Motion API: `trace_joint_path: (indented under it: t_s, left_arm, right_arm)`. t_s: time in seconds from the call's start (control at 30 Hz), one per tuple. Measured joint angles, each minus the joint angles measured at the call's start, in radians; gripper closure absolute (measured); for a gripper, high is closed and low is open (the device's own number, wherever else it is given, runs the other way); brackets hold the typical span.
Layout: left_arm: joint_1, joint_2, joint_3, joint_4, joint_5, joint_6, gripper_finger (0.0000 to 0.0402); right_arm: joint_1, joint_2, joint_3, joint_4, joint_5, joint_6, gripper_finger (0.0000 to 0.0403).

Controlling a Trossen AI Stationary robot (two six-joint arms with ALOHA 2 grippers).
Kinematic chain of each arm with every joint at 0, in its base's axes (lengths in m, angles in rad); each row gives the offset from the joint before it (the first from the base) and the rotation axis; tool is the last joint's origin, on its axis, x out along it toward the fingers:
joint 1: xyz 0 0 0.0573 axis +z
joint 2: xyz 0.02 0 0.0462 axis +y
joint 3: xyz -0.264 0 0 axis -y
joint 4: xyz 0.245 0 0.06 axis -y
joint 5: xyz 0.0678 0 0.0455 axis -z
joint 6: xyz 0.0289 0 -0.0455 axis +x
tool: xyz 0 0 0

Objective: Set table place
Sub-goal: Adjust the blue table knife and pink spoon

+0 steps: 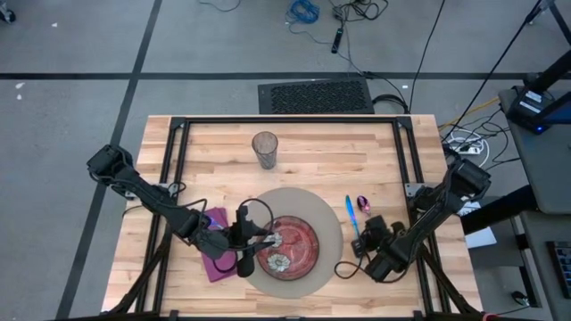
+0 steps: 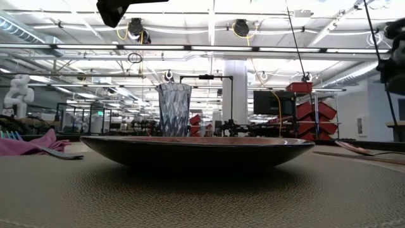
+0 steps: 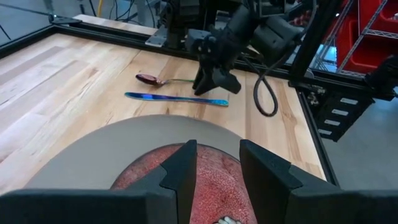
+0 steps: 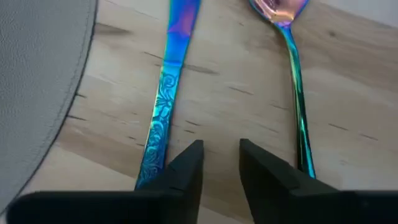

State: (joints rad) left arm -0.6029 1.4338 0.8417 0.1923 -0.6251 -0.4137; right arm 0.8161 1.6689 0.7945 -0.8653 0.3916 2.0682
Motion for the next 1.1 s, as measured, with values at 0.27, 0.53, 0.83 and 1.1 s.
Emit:
trace_joint_path:
  t_s: [0.27,0.53,0.83,1.1]
  left_arm:
    - [-0.002,0.000,0.000,0.000,0.000,0.000,0.0294]
    - [-0.002,0.000,0.000,0.010,0.000,0.000,0.0294]
    - [-0.008,0.000,0.000,0.010,0.000,-0.001,0.0294]
    - [-0.008,0.000,0.000,0.008,0.000,-0.001,0.0294]
  right_arm:
    - [-0.002,0.093,0.091,-0.056,0.016,-0.058,0.0393]
    - [-0.003,0.127,0.139,-0.063,0.006,-0.074,0.0401]
    - [-0.003,0.136,0.181,-0.031,-0.002,-0.083,0.0402]
    - [-0.001,0.136,0.196,-0.052,-0.011,-0.098,0.0403]
